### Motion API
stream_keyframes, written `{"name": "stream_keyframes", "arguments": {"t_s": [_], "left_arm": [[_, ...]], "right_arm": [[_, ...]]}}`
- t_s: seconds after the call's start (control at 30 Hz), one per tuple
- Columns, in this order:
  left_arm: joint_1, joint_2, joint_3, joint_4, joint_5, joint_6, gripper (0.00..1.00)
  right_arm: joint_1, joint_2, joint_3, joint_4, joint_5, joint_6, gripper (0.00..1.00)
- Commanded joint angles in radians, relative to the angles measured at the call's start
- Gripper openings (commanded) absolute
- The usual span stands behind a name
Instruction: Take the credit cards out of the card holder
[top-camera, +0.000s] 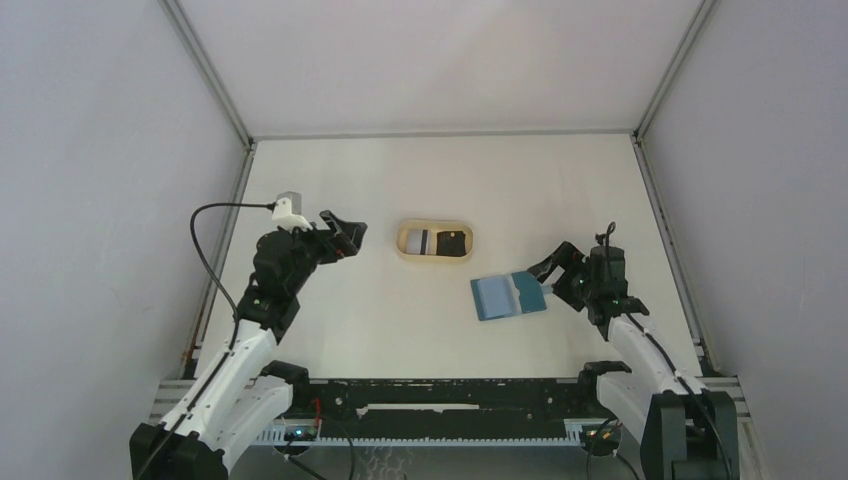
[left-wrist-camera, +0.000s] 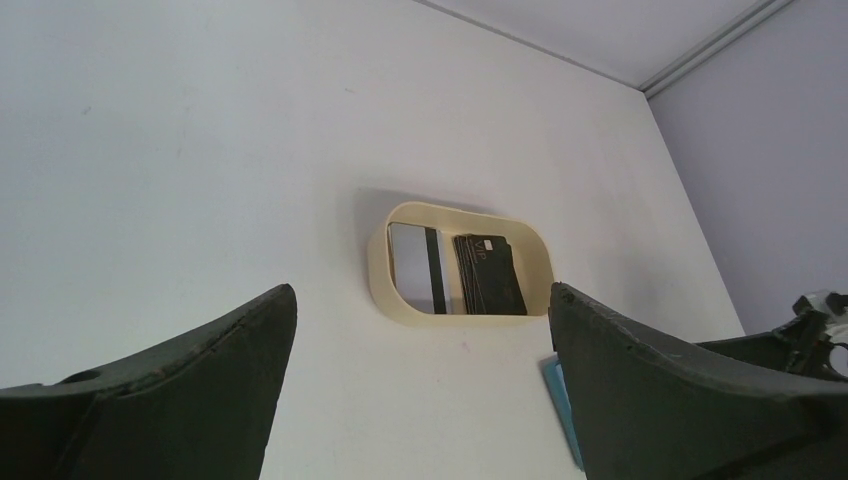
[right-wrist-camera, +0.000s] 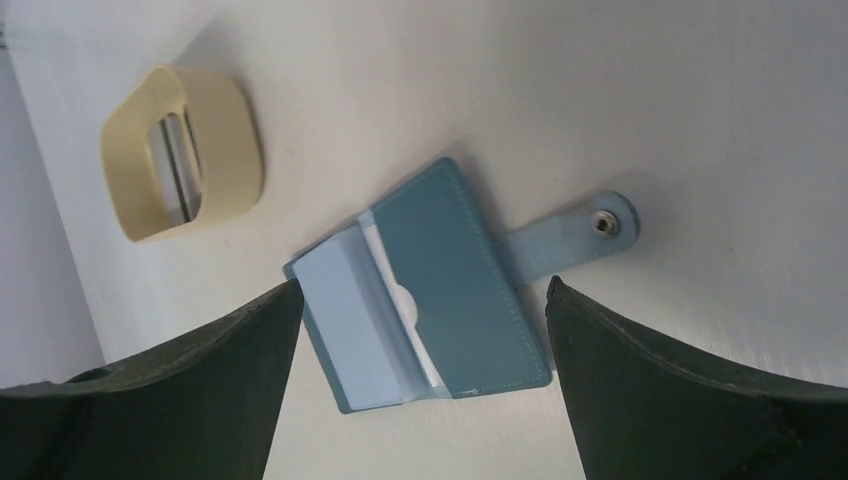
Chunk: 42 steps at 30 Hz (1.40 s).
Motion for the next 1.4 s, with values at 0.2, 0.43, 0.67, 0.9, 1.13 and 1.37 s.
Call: {"name": "stream_keyframes", "arguments": {"t_s": [0.2, 0.43, 0.67, 0.9, 1.13, 1.37], "left_arm": [[0.007, 0.006, 0.010, 0.031, 0.037, -0.019, 1.00], [0.007, -0.014, -0.004, 0.024, 0.033, -0.015, 1.00], [0.008, -0.024, -0.012, 0.015, 0.030, -0.015, 1.00], [0.008, -0.028, -0.002, 0.005, 0.027, -0.013, 1.00], [0.010, -0.031, 0.020, -0.014, -0.012, -0.012, 1.00], [0.010, -0.008, 0.081, -0.054, -0.049, -0.006, 1.00]], "right_arm": [[-0.063, 0.210, 0.044, -0.038, -0.002, 0.229, 1.00], [0.013, 0.278, 0.045, 0.047, -0.045, 0.307, 1.00], [0.211, 0.359, 0.049, 0.123, -0.012, 0.411, 1.00], [0.269, 0.404, 0.072, 0.166, -0.034, 0.430, 1.00], [0.283, 0.203, 0.248, -0.037, -0.024, 0.206, 1.00], [0.216, 0.079, 0.333, -0.121, 0.158, 0.088, 1.00]]}}
